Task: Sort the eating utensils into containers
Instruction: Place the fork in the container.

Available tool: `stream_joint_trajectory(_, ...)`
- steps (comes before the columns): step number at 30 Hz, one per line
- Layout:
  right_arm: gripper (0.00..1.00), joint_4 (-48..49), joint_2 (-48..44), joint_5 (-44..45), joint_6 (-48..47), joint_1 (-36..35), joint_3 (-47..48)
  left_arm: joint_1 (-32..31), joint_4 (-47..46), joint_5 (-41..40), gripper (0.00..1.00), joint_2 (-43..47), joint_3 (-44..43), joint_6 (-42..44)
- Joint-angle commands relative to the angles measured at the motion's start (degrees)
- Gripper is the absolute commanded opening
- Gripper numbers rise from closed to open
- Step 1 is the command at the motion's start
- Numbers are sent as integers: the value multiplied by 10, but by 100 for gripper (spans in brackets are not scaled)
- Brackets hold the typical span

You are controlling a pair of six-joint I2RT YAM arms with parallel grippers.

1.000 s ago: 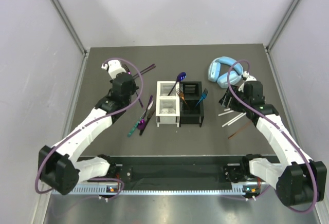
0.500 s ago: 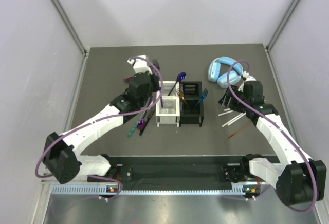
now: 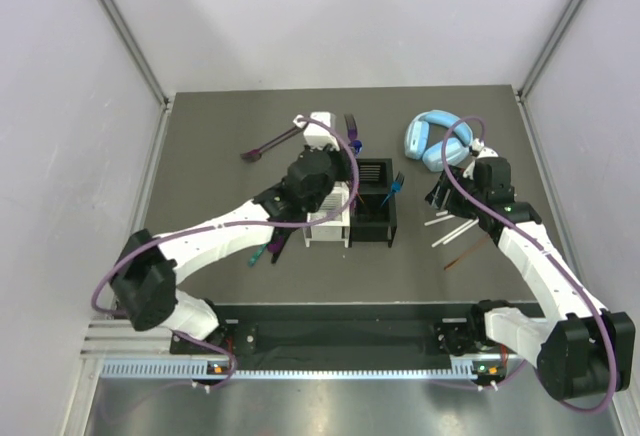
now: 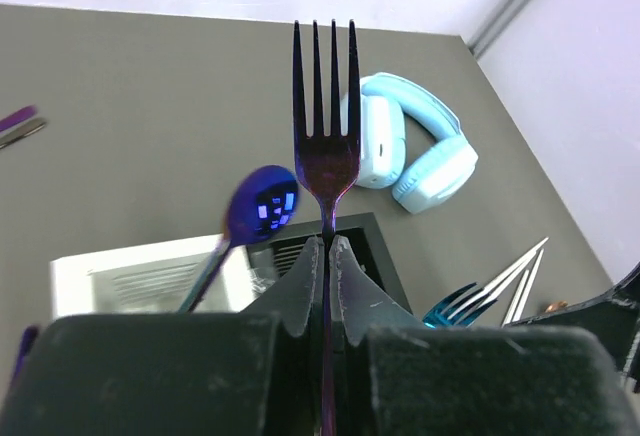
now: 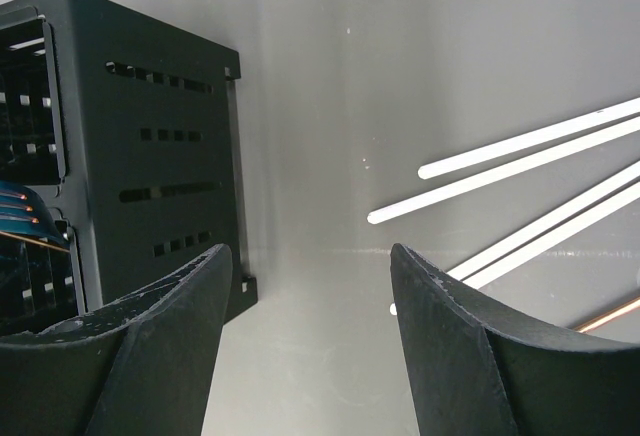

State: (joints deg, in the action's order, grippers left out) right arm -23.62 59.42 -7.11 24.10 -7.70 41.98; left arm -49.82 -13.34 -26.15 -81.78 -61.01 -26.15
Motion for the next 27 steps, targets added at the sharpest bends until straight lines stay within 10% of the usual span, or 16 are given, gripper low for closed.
stream_joint_trajectory(1, 65, 17, -3, 6, -3, 4, 0, -36, -131, -6, 0, -46, -5, 49)
stream_joint_trajectory(27, 65, 19, -2, 5, -4, 5, -5, -113, -270, -74, 0, -141, 53, 149)
